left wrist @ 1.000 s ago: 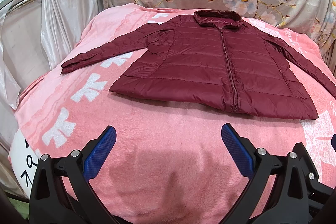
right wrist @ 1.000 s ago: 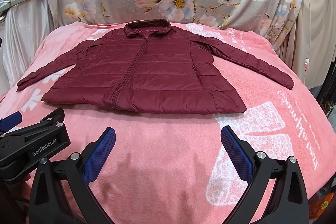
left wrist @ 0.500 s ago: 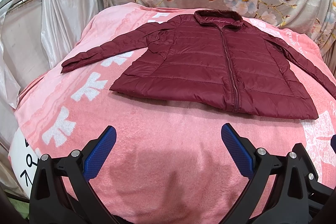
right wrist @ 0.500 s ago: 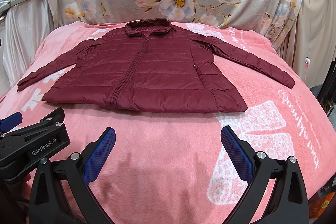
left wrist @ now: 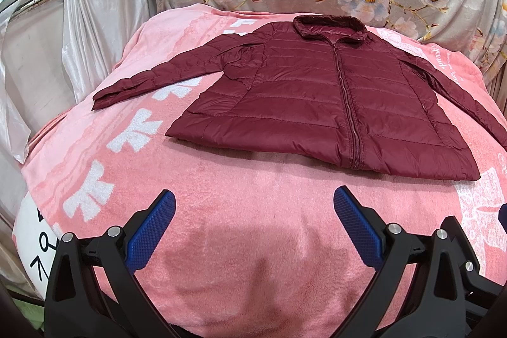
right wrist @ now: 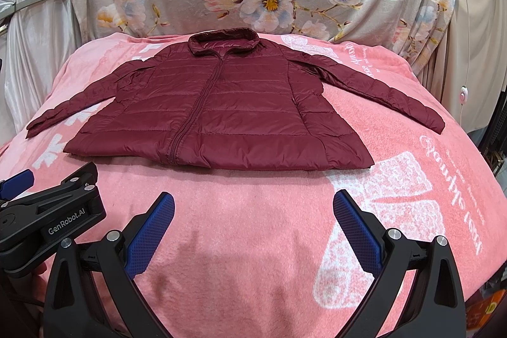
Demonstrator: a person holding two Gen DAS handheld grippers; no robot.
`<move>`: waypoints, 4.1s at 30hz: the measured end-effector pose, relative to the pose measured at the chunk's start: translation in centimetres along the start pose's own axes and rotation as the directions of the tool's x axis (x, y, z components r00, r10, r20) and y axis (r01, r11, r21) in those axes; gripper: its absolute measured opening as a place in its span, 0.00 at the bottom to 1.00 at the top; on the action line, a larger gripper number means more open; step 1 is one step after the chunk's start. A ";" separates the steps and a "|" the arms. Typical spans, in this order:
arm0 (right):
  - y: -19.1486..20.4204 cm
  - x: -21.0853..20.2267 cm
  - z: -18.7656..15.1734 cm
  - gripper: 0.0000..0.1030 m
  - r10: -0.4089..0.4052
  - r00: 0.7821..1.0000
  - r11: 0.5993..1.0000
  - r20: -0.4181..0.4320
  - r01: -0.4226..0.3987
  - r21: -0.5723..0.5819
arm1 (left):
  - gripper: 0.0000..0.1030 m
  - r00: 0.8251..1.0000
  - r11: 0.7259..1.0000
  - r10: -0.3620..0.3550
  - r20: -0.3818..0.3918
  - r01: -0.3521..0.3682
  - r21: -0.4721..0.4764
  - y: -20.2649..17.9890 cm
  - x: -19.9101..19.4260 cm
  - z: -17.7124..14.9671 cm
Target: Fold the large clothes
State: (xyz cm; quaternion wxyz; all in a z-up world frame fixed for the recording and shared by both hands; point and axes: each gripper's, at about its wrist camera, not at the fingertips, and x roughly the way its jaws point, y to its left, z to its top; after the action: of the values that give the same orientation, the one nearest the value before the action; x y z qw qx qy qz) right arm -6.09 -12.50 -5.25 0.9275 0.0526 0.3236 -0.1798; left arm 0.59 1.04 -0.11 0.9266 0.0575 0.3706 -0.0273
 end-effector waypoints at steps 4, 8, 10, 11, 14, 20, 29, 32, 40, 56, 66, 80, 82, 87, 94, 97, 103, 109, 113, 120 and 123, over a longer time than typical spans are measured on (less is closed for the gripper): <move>0.0 0.0 0.0 0.95 0.000 1.000 1.000 0.001 0.000 0.000 | 0.94 1.000 1.000 0.000 0.000 0.000 -0.001 0.0 0.0 0.0; -0.1 0.0 0.0 0.95 0.001 1.000 1.000 -0.001 -0.001 0.001 | 0.94 1.000 1.000 0.000 0.000 0.000 0.000 0.0 0.0 0.0; -0.2 0.0 0.0 0.95 0.001 1.000 1.000 0.000 -0.001 0.001 | 0.94 1.000 1.000 -0.001 -0.001 0.001 -0.002 0.1 0.0 0.0; -0.2 0.0 0.0 0.95 0.001 1.000 1.000 0.000 -0.001 0.001 | 0.94 1.000 1.000 -0.001 -0.001 0.001 -0.002 0.1 0.0 0.0; -0.1 0.0 0.0 0.95 0.002 1.000 1.000 -0.001 -0.002 0.002 | 0.94 1.000 1.000 -0.001 -0.001 0.001 -0.001 0.1 0.1 0.0; -0.2 0.1 -0.1 0.95 0.003 1.000 1.000 -0.001 -0.003 0.001 | 0.94 1.000 1.000 -0.001 -0.001 0.001 -0.002 0.0 0.0 0.0; -0.1 0.1 -0.1 0.95 0.004 1.000 1.000 -0.002 -0.004 0.002 | 0.94 1.000 1.000 -0.002 -0.002 0.002 -0.002 0.1 0.0 0.0; -0.2 0.1 0.0 0.95 0.003 1.000 1.000 -0.002 -0.003 0.002 | 0.94 1.000 1.000 -0.002 -0.003 0.002 -0.004 0.2 0.2 -0.1; -0.2 0.2 0.1 0.95 0.004 1.000 1.000 -0.002 -0.004 0.002 | 0.94 1.000 1.000 -0.003 -0.005 0.003 -0.004 0.2 0.2 -0.1; -0.9 1.6 0.7 0.95 0.056 0.998 0.998 -0.014 -0.056 0.021 | 0.95 1.000 1.000 0.006 -0.002 -0.006 -0.001 0.1 0.9 0.9; -15.1 9.1 6.4 0.95 0.045 0.998 0.938 -0.033 -0.031 0.345 | 0.95 0.996 0.996 0.078 0.054 -0.075 -0.052 0.6 3.4 6.5; -33.2 20.4 9.7 0.95 -0.221 0.973 0.835 -0.074 0.227 0.501 | 0.95 0.981 0.986 0.160 0.113 -0.154 -0.065 -0.6 9.7 14.0; -34.7 21.5 9.7 0.95 -0.242 0.966 0.817 -0.089 0.252 0.518 | 0.95 0.980 0.985 0.169 0.105 -0.163 -0.061 -1.0 10.8 14.3; -38.7 23.6 8.9 0.95 -0.204 0.972 0.737 -0.121 0.234 0.634 | 0.95 0.985 0.986 0.160 0.062 -0.156 -0.065 -1.6 13.3 14.6; -42.2 25.0 9.4 0.51 -0.210 0.973 0.663 -0.096 0.214 0.717 | 0.95 0.988 0.985 0.155 -0.003 -0.155 -0.074 -1.4 16.5 14.9; -41.6 25.5 11.9 0.17 -0.224 0.973 0.705 -0.062 0.205 0.679 | 0.95 0.984 0.981 0.177 -0.011 -0.178 -0.075 -0.8 17.3 15.0; -32.5 23.2 19.6 0.08 -0.189 0.973 0.863 0.131 0.101 0.495 | 0.95 0.974 0.970 0.226 -0.016 -0.226 -0.090 0.9 18.0 15.2; -18.2 21.8 25.3 0.08 0.044 0.968 0.969 0.248 -0.101 0.224 | 0.95 0.963 0.959 0.270 -0.013 -0.270 -0.084 2.7 18.2 14.9; -8.5 22.3 26.1 0.08 0.205 0.952 0.973 0.226 -0.224 0.058 | 0.95 0.958 0.954 0.286 -0.019 -0.286 -0.088 4.3 18.3 14.6; 6.0 24.3 22.4 0.11 0.433 0.899 0.891 0.066 -0.416 -0.181 | 0.95 0.957 0.949 0.287 -0.052 -0.291 -0.124 7.3 19.3 14.1; 9.7 23.5 19.9 0.48 0.478 0.878 0.852 0.037 -0.453 -0.262 | 0.95 0.967 0.958 0.246 -0.062 -0.252 -0.136 7.9 19.7 14.3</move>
State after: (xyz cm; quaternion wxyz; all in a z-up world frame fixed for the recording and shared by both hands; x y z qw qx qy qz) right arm 26.11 -14.83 -4.33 0.9577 0.0051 0.2736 0.0890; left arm 25.32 6.95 -2.73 0.9158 0.0380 0.3822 0.1175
